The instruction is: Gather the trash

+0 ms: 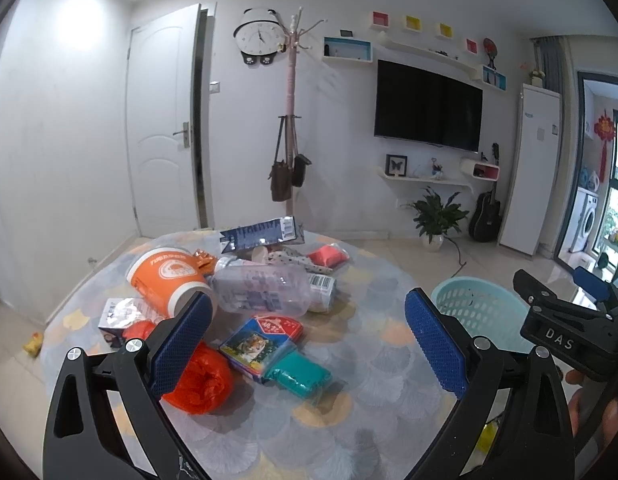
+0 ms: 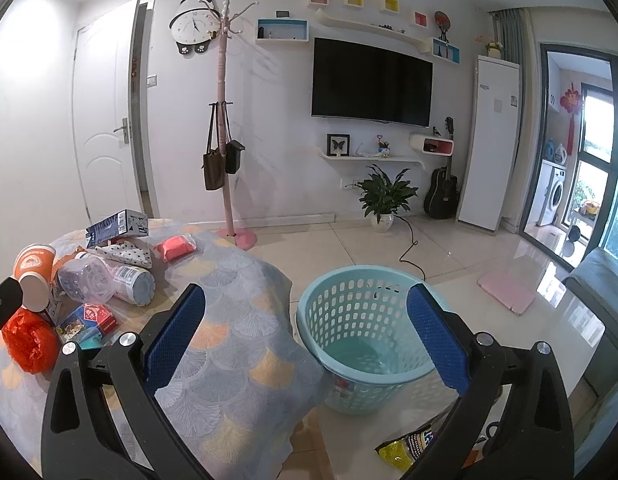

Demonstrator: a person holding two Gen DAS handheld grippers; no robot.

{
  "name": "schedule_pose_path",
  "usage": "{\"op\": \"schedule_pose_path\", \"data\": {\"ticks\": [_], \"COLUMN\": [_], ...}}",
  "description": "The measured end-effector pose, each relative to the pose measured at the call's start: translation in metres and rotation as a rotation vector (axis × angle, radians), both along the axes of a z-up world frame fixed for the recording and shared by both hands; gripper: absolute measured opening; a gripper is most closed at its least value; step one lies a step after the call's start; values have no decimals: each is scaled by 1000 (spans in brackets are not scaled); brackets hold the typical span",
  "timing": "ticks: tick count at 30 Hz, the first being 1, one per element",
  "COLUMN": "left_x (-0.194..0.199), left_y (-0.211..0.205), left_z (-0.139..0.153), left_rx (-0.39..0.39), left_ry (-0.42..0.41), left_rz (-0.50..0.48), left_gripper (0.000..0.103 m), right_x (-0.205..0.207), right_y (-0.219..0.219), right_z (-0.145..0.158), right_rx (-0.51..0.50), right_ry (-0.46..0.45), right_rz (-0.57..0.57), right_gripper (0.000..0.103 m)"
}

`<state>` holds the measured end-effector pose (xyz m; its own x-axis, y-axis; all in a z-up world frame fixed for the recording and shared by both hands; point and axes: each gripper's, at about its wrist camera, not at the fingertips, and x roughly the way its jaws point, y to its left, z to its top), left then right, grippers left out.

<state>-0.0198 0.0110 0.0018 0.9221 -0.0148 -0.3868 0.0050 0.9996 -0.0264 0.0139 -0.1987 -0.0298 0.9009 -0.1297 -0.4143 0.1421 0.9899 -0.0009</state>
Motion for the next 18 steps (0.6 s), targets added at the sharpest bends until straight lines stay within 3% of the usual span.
{"op": "schedule_pose_path", "data": {"ticks": [18], "left_x": [-3], "left_y": [3], "left_z": [1], "left_rx": [-13], "left_ry": [-5], "left_rz": [-12], "left_gripper": [94], "right_x": [-1], "right_y": [8], "right_z": [0], "right_rx": [-14], "right_ry": [-7], "right_rz": [7], "right_gripper": [96]}}
